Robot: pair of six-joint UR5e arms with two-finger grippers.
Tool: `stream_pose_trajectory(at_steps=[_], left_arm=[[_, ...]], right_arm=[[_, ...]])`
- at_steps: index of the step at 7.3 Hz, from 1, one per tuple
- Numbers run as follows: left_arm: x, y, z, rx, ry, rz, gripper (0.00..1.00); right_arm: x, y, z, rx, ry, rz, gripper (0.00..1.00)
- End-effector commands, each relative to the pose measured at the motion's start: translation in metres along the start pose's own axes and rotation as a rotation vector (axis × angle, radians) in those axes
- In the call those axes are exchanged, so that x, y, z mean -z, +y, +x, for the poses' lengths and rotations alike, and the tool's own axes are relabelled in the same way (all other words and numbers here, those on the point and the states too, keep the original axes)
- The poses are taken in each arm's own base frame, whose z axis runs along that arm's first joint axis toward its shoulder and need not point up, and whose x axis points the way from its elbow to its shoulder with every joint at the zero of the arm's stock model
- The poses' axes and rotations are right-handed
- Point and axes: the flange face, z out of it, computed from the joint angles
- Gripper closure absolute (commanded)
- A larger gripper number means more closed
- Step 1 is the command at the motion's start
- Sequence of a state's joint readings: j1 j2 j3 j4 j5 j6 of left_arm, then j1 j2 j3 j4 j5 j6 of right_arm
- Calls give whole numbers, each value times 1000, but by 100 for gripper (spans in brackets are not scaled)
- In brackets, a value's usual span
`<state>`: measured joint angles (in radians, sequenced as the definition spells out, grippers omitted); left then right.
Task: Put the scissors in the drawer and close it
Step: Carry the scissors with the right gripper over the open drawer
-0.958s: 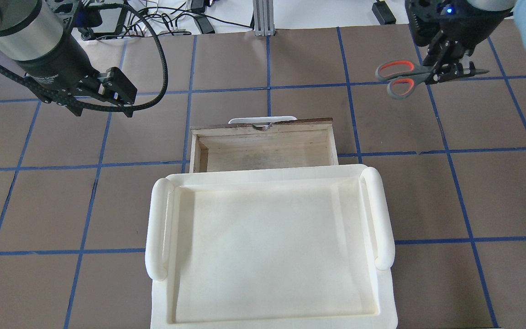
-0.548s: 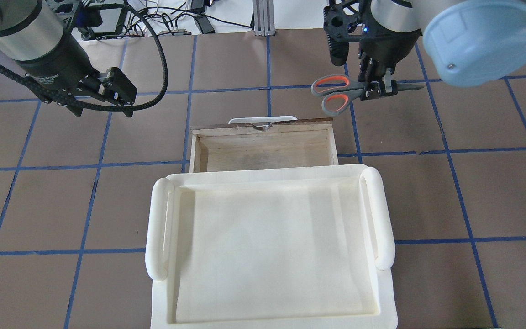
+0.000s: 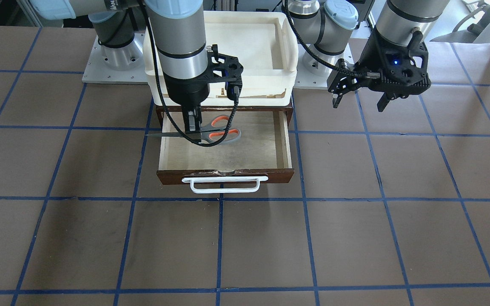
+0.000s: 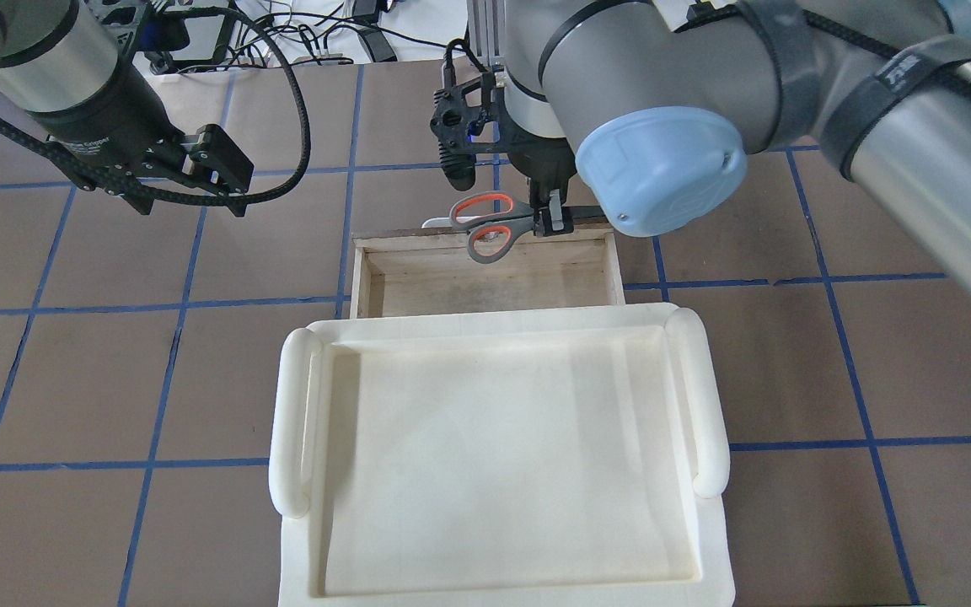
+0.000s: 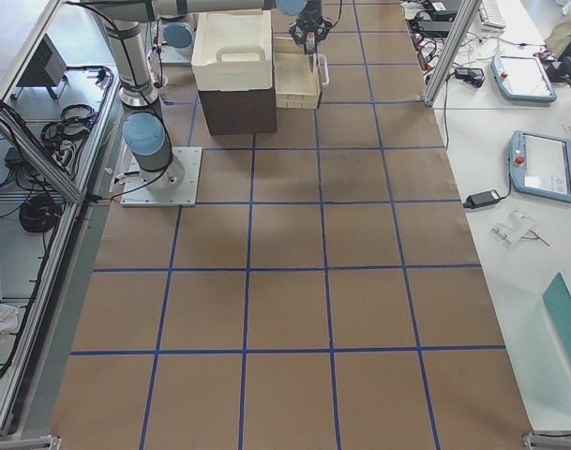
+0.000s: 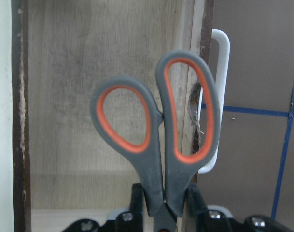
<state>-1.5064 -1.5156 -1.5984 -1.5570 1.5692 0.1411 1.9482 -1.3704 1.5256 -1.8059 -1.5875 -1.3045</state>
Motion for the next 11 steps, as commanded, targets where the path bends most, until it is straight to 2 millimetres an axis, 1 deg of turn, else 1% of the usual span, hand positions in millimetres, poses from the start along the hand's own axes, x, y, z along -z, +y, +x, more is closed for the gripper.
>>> stream_pose_trajectory(at_steps=[1,3,5,9,10,11], left_arm=[[-1,0,0,0,0,-3,0],[-1,0,0,0,0,-3,0],[0,0,0,0,-2,0,0],[-1,0,0,0,-3,-3,0],[-1,0,0,0,-3,-3,0],[-1,0,0,6,-6,-4,0]], right_arm=[[-44,-41,-1,26,-35,-6,100],[-70,-44,3,28,-76,-15,100],[-84,-45,5,28,-97,-20,99],[-89,-45,4,28,-118,-21,98],[-90,-45,4,27,-116,-22,59],[-86,-45,4,21,-101,-19,1]])
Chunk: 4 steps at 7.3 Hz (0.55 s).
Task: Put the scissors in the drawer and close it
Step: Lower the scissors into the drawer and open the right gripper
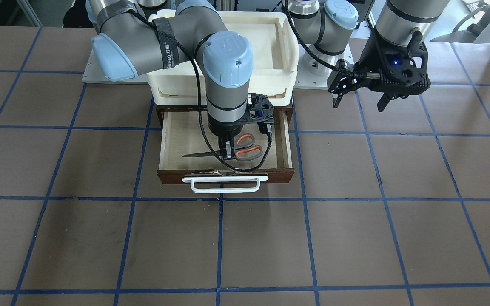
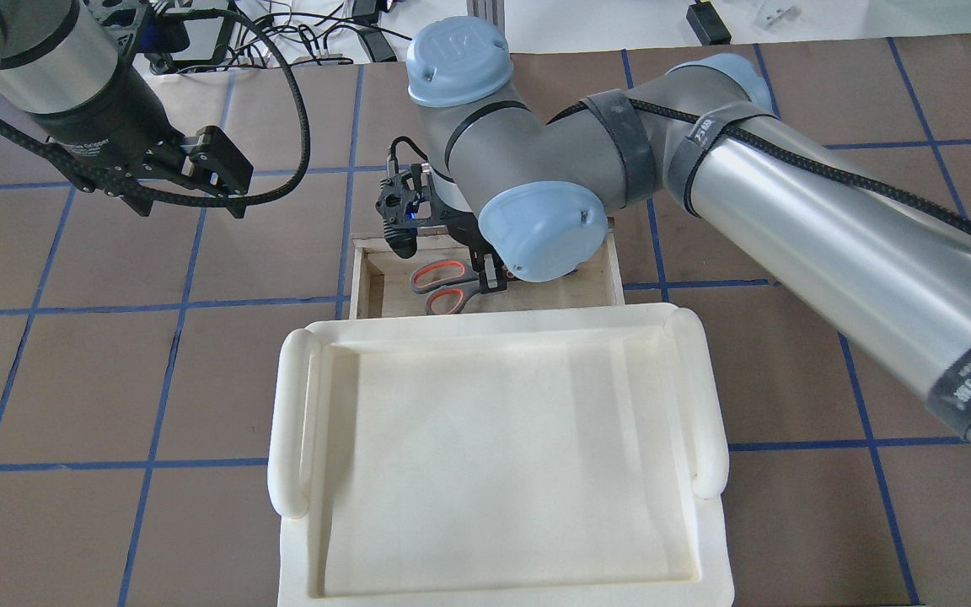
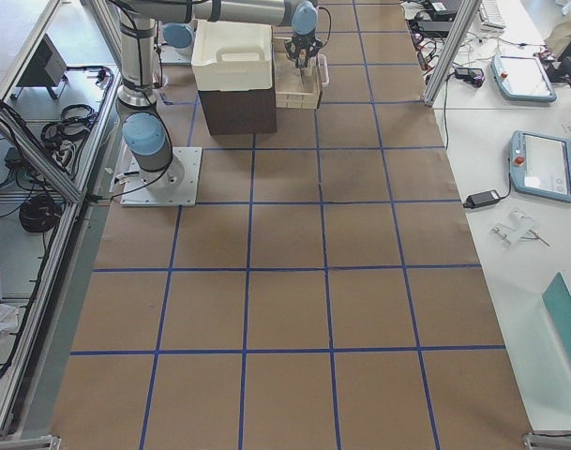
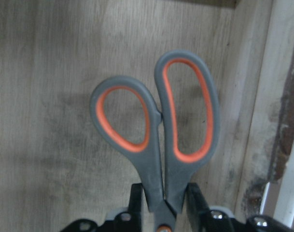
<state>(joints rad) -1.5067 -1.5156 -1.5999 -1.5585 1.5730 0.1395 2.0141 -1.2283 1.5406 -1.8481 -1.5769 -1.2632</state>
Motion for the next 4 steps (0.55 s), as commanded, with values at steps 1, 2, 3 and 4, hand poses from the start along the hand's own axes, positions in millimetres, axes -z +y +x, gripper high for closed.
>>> stream_pose_trajectory(at_steps=[1,2,3,4], left_arm=[[0,0,-1,6,-19,-3,0],[0,0,-2,5,-21,0,0],[0,-1,-1,-1,-20,2,0],[-1,-1,-1,-3,-19,-3,0]], right_arm=[[5,1,0,-5,16,0,0],[8,1,0,-6,22,-6,0],[24,6,0,-12,53,-2,0],[53,18,-4,-34,104,12,0]])
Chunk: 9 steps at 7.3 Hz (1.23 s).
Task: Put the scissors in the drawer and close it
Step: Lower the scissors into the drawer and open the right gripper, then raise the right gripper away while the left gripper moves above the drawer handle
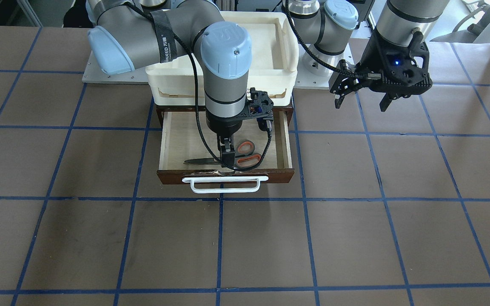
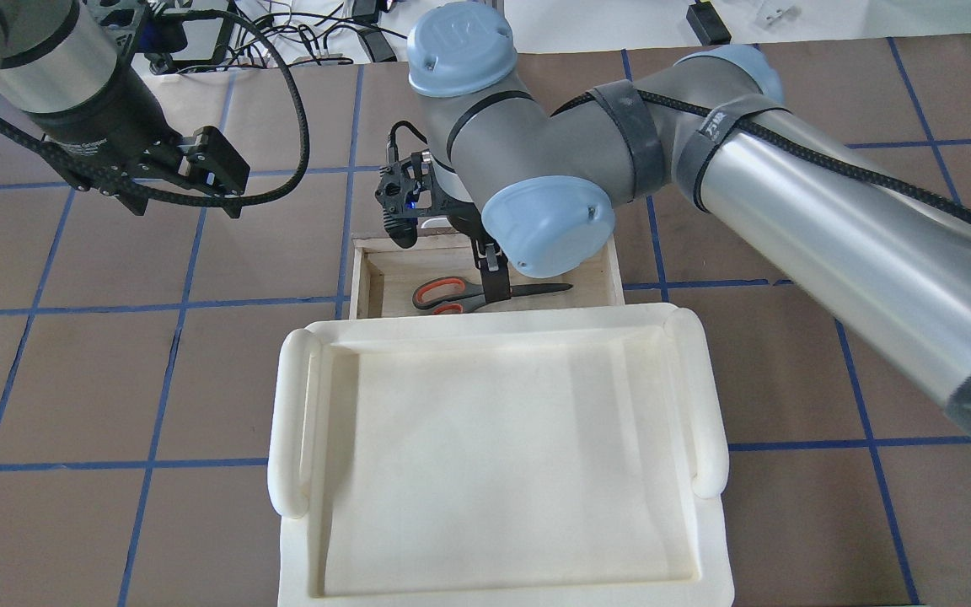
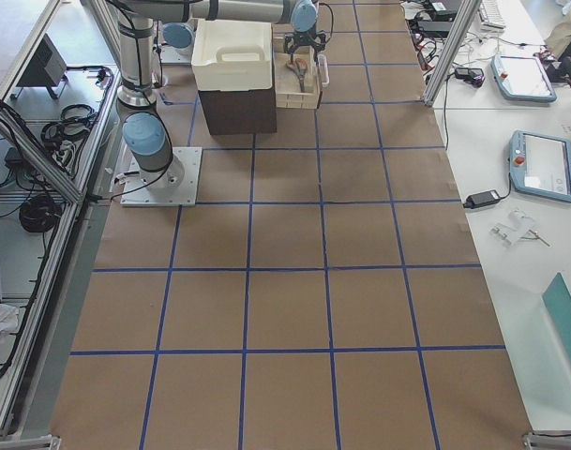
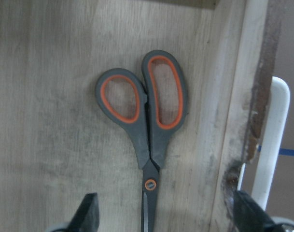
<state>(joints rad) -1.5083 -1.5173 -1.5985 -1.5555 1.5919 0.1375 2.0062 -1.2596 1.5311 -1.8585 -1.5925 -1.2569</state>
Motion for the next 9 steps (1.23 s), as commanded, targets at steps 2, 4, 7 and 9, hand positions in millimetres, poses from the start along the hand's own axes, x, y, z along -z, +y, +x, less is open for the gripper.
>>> stream_pose_trajectory(at_steps=[2,4,7,9], left_arm=[[-2,-4,-4,4,-5,-5,0],[1,-4,-10,18,-3,-7,0],[-8,-23,-13,62,-57,-14,0],[-20,-47,22,81,-42,69,0]], right_arm=[[74,63,-3,-199,113,24,0],[107,131,-6,-319,120,-4,0],[150,203,-32,-698,114,-4,0],[154,238,-38,-961,82,-9,0]])
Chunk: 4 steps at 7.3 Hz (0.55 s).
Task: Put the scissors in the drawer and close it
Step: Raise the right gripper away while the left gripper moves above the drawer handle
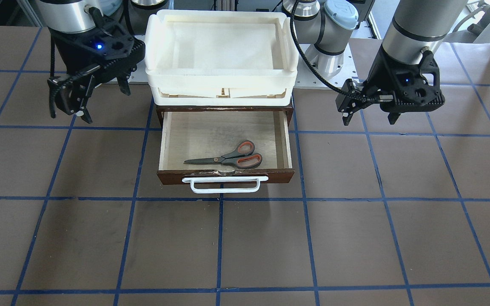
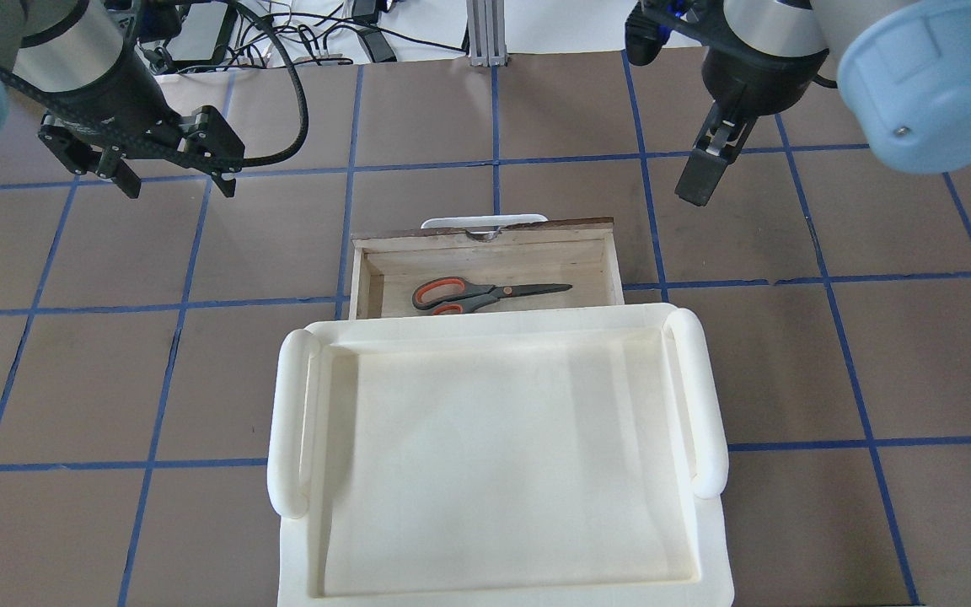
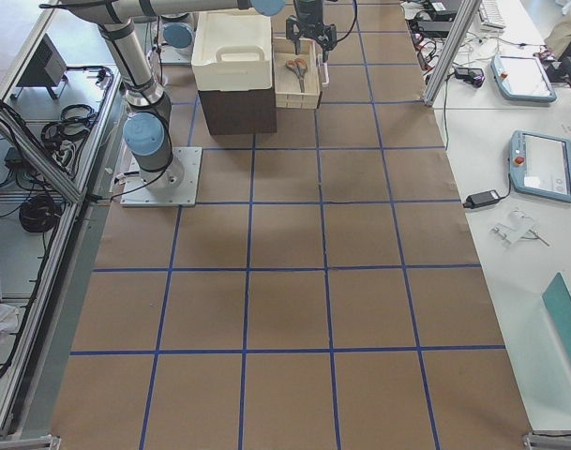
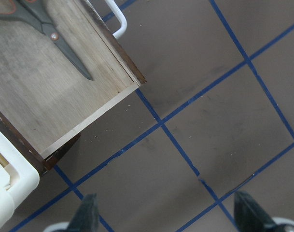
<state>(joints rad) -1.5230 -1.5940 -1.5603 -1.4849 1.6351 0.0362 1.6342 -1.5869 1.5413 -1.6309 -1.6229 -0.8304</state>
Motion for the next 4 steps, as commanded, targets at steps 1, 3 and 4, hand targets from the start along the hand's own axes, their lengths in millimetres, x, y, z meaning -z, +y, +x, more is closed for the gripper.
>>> stream_pose_trajectory(at_steps=[1,3,4], left_arm=[[-14,-19,48,35,9,36,0],[-29,-41,80,70,19,45,0],[-41,-48,103,92,25,53,0]], right_arm=[[3,21,17,-252,-9,-12,0],[4,21,16,-554,-12,-12,0],[7,22,14,-688,-16,-8,0]])
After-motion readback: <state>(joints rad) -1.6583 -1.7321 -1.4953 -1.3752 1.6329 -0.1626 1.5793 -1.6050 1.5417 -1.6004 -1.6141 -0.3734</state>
